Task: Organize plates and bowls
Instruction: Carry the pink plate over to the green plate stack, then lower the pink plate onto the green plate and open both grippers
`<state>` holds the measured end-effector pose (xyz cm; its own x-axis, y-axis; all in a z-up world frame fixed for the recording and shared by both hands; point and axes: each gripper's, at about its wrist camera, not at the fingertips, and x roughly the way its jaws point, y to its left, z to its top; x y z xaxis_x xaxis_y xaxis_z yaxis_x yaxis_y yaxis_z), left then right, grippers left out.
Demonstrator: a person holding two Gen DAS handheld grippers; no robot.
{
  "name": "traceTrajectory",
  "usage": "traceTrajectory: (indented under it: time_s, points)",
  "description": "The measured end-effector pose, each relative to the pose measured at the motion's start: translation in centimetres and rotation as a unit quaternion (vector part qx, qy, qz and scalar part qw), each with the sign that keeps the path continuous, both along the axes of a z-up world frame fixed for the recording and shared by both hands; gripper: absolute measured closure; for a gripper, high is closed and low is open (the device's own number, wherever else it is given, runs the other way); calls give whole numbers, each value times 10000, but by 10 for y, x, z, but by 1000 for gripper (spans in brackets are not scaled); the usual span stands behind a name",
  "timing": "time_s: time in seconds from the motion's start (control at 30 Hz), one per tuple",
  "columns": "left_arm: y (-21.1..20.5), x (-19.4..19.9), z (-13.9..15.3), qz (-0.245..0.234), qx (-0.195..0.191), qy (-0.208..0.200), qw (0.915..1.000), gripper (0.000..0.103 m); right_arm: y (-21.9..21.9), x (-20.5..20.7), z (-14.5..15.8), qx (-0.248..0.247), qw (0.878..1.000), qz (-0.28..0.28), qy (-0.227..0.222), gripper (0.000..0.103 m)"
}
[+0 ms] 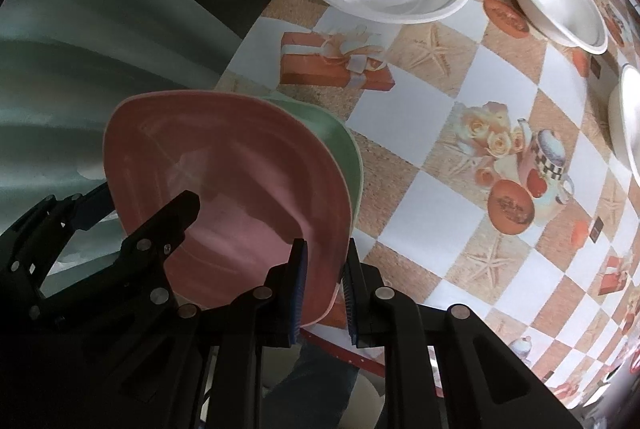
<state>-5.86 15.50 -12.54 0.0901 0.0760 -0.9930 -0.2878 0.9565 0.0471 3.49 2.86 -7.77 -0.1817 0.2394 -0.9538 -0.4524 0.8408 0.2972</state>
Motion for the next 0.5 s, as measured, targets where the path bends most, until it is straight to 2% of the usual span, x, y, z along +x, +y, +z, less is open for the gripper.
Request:
traceTrajectory:
  time_s: [0.3, 0.4, 0.5]
  points:
    - [4, 0, -10, -11, -130, -25, 9999, 49, -2, -1, -8, -18, 10000, -34, 54, 84]
    - [7, 0, -10, 21, -148, -30, 9999, 45, -3, -1, -8, -7, 10000, -16, 71, 83]
    - [10, 0, -10, 50, 27, -30, 10000, 31, -6, 1, -5, -43, 10000, -5, 19, 83]
